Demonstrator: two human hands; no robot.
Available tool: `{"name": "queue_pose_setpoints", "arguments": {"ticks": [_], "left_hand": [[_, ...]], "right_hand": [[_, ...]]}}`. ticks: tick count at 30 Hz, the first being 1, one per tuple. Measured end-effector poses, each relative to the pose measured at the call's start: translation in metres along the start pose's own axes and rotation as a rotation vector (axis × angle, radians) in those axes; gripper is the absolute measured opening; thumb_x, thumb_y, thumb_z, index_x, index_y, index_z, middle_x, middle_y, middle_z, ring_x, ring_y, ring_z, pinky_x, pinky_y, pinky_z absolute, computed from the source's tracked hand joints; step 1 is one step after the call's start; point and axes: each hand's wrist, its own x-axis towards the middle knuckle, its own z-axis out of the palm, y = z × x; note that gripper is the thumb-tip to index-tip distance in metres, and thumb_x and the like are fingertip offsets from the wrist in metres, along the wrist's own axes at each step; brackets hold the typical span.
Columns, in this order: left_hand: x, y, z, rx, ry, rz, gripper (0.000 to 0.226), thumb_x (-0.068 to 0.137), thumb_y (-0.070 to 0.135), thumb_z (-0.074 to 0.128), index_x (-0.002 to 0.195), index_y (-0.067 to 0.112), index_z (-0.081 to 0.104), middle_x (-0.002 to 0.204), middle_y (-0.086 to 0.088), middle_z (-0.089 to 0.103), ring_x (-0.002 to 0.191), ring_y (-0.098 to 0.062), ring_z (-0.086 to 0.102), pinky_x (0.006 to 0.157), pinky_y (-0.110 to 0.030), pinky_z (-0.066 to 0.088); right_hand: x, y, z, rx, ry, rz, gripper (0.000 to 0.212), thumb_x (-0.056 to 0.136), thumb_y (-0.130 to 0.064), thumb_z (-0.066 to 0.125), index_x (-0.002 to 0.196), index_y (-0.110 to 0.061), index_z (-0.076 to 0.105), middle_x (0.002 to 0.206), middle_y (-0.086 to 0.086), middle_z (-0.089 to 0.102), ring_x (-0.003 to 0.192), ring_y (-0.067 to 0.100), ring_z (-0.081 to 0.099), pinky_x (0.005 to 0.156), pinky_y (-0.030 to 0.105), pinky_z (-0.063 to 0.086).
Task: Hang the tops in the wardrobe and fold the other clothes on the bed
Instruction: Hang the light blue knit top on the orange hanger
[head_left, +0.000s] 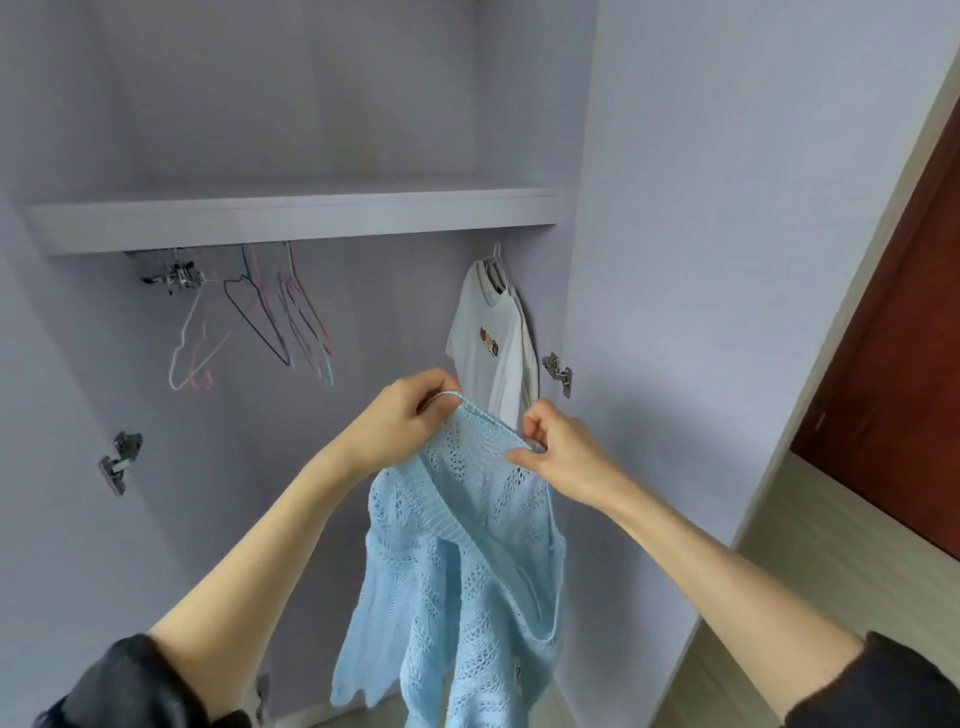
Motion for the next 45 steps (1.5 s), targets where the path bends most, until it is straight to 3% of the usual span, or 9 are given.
{"name": "queue_pose_setpoints", "arguments": {"ticks": [5,13,19,23,29,31,34,38,45], "left_hand": [[-0.015,-0.02,-0.028,-0.099,0.125,-0.102,0.016,0.098,0.019,0.046,0.092,0.008,0.056,0.079,-0.004,0.052,0.07,-0.012,0.044,0.066,-0.02,0.037],[-0.048,-0.091,-0.035,0.279,-0.234,-0.422,0.03,0.087,0.027,0.066,0.071,0.008,0.051,0.065,-0.001,0.046,0.057,-0.012,0.037,0.054,-0.019,0.031],[-0.053,-0.108,-0.048,0.478,0.099,-0.506,0.015,0.086,0.007,0.056,0.095,0.013,0.066,0.084,-0.001,0.062,0.076,-0.018,0.051,0.065,-0.021,0.033],[-0.055,-0.108,-0.054,0.36,0.24,-0.567,0.016,0.082,-0.001,0.055,0.082,0.012,0.064,0.082,-0.004,0.06,0.078,-0.021,0.05,0.066,-0.024,0.032],[-0.067,-0.119,-0.053,0.156,0.63,-0.614,0.018,0.083,0.002,0.057,0.091,0.016,0.065,0.079,-0.001,0.06,0.069,-0.02,0.054,0.061,-0.027,0.042],[-0.071,-0.134,-0.047,0.193,0.564,-0.719,0.019,0.083,0.002,0.057,0.094,0.012,0.069,0.075,-0.005,0.061,0.072,-0.024,0.056,0.07,-0.03,0.046],[-0.073,-0.152,-0.038,0.114,0.561,-0.829,0.016,0.082,0.001,0.056,0.088,0.005,0.071,0.065,-0.005,0.061,0.059,-0.019,0.057,0.055,-0.017,0.048],[-0.062,-0.175,-0.043,-0.427,0.722,-0.93,0.021,0.084,-0.011,0.052,0.097,-0.002,0.066,0.085,-0.016,0.066,0.067,-0.023,0.063,0.053,-0.019,0.056],[-0.018,-0.227,-0.077,-0.932,0.674,-0.984,0.017,0.087,-0.014,0.048,0.078,-0.004,0.058,0.051,-0.008,0.065,0.045,-0.013,0.064,0.042,-0.022,0.052]], "right_hand": [[0.009,0.028,0.001,-0.282,0.029,0.024,0.02,0.089,-0.001,0.054,0.105,-0.011,0.05,0.1,0.003,0.054,0.088,0.025,0.054,0.066,0.028,0.033],[0.034,0.032,-0.017,-0.376,0.063,0.088,0.028,0.081,0.008,0.05,0.097,-0.007,0.067,0.095,0.008,0.05,0.095,0.031,0.058,0.071,0.025,0.033],[0.047,0.032,-0.028,-0.424,0.053,0.064,0.03,0.082,0.008,0.05,0.102,-0.008,0.065,0.11,0.012,0.051,0.102,0.031,0.056,0.083,0.028,0.039],[0.052,0.036,-0.032,-0.407,-0.009,0.082,0.033,0.083,0.009,0.047,0.105,-0.008,0.067,0.114,0.016,0.051,0.107,0.033,0.054,0.088,0.03,0.039],[0.07,0.02,-0.026,-0.28,0.293,-0.062,0.02,0.083,0.004,0.052,0.098,0.002,0.064,0.106,0.018,0.061,0.093,0.034,0.058,0.079,0.034,0.04],[0.076,0.024,-0.017,-0.298,0.194,-0.024,0.022,0.084,0.003,0.05,0.1,0.002,0.065,0.105,0.02,0.065,0.095,0.035,0.059,0.078,0.032,0.04],[0.082,0.036,0.002,-0.309,0.05,0.023,0.022,0.084,0.002,0.05,0.098,0.001,0.067,0.1,0.018,0.068,0.093,0.033,0.061,0.076,0.029,0.043],[0.104,0.046,0.029,-0.238,-0.066,0.105,0.02,0.085,-0.003,0.051,0.098,0.004,0.065,0.095,0.017,0.067,0.08,0.028,0.062,0.073,0.036,0.052],[0.189,0.041,0.085,-0.219,-0.294,0.193,0.015,0.084,-0.011,0.051,0.071,-0.006,0.053,0.069,0.009,0.056,0.064,0.019,0.052,0.055,0.024,0.036]]}}
